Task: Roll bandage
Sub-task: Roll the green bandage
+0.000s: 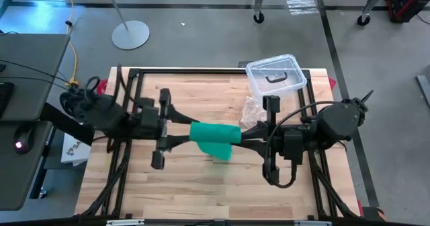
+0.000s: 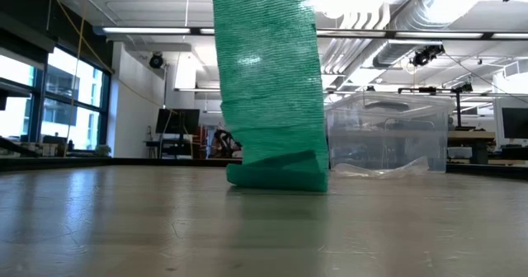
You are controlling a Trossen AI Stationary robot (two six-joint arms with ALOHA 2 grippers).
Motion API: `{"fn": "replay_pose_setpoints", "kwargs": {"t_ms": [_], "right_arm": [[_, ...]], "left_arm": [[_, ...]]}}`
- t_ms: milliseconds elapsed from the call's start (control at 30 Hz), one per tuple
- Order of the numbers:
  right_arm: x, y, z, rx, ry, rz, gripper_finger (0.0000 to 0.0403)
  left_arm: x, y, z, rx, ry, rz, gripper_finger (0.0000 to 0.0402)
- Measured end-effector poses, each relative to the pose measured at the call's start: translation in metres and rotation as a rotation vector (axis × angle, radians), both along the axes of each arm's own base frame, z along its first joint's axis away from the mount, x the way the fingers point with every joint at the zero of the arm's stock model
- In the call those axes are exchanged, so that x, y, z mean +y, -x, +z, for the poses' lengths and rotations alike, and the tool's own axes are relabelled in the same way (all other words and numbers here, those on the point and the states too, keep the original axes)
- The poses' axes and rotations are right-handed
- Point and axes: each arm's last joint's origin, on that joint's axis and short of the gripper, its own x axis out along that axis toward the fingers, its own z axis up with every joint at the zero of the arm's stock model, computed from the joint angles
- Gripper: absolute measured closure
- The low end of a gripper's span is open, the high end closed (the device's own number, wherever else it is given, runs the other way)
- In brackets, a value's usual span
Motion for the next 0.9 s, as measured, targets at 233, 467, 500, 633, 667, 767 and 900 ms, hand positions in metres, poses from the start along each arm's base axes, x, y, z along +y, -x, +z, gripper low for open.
{"fn": "replay_pose_setpoints", "kwargs": {"t_ms": [233,467,500,633,667,767,900], "right_arm": [[0.0,0.0,0.0,0.002,0.001,0.001,0.04],[0.0,0.001,0.001,-0.005,-0.011,0.009,0.04],[0.0,0.001,0.001,-0.004,-0.02,0.014,0.04],[0.0,0.001,0.001,-0.001,-0.065,0.039,0.04],[0.001,0.001,0.001,-0.001,-0.067,0.045,0.04],[0.002,0.001,0.001,-0.002,-0.066,0.075,0.04],[0.003,0.002,0.003,-0.008,-0.124,0.129,0.04]], "left_arm": [[0.004,-0.007,0.009,-0.099,0.155,0.004,0.0205],[-0.014,-0.046,-0.01,-0.098,0.01,0.04,0.0204],[-0.016,-0.051,-0.013,-0.102,-0.014,0.064,0.0204],[-0.022,-0.065,-0.018,-0.132,-0.089,0.153,0.0213],[-0.022,-0.067,-0.018,-0.136,-0.109,0.159,0.0222],[-0.019,-0.071,-0.02,-0.136,-0.136,0.172,0.0272],[-0.011,-0.073,-0.019,-0.125,-0.18,0.198,0.0374]]}}
